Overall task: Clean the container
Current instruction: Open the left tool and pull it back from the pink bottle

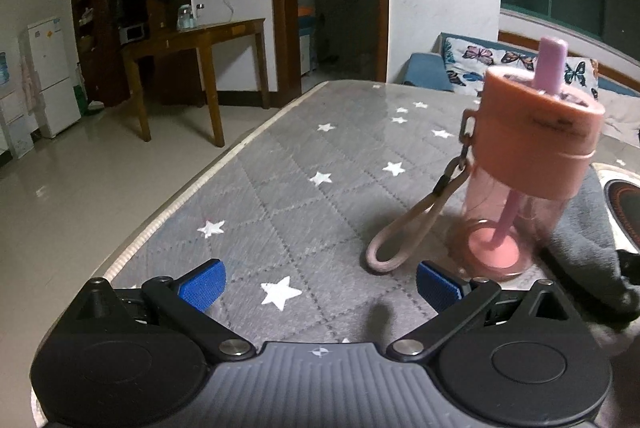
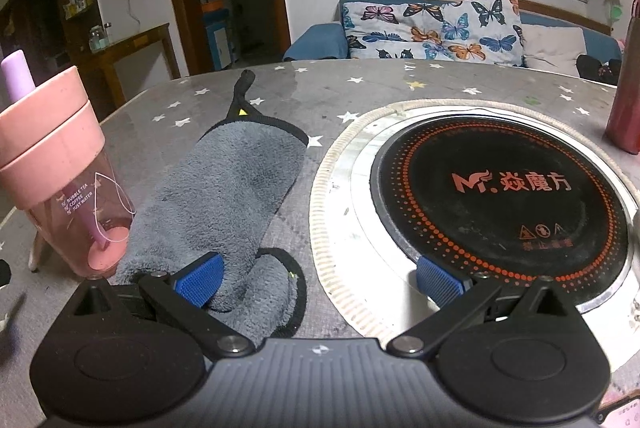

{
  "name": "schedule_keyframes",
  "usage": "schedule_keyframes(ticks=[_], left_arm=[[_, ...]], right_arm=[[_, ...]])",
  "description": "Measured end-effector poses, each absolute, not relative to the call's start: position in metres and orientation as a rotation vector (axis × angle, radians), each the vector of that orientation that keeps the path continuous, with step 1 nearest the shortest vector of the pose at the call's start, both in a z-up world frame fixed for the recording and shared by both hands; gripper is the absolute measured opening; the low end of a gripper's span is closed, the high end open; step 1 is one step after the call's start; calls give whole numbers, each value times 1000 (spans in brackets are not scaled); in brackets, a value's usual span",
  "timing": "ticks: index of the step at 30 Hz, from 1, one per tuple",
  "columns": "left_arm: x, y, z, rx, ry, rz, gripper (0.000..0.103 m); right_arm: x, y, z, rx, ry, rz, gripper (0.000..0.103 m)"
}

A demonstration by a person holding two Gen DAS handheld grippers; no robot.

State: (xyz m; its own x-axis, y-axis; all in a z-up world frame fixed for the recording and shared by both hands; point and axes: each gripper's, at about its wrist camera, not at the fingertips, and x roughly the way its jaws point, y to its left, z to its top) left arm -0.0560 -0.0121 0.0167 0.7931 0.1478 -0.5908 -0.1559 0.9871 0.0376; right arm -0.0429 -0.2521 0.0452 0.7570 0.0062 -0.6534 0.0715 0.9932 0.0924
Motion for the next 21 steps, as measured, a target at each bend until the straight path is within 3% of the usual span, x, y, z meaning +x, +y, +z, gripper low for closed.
schedule_keyframes(ticks=[21], left_arm=[[-38, -4, 0, -45, 681, 180, 103]], right_arm=[[-42, -252, 45, 113, 709, -36, 103]])
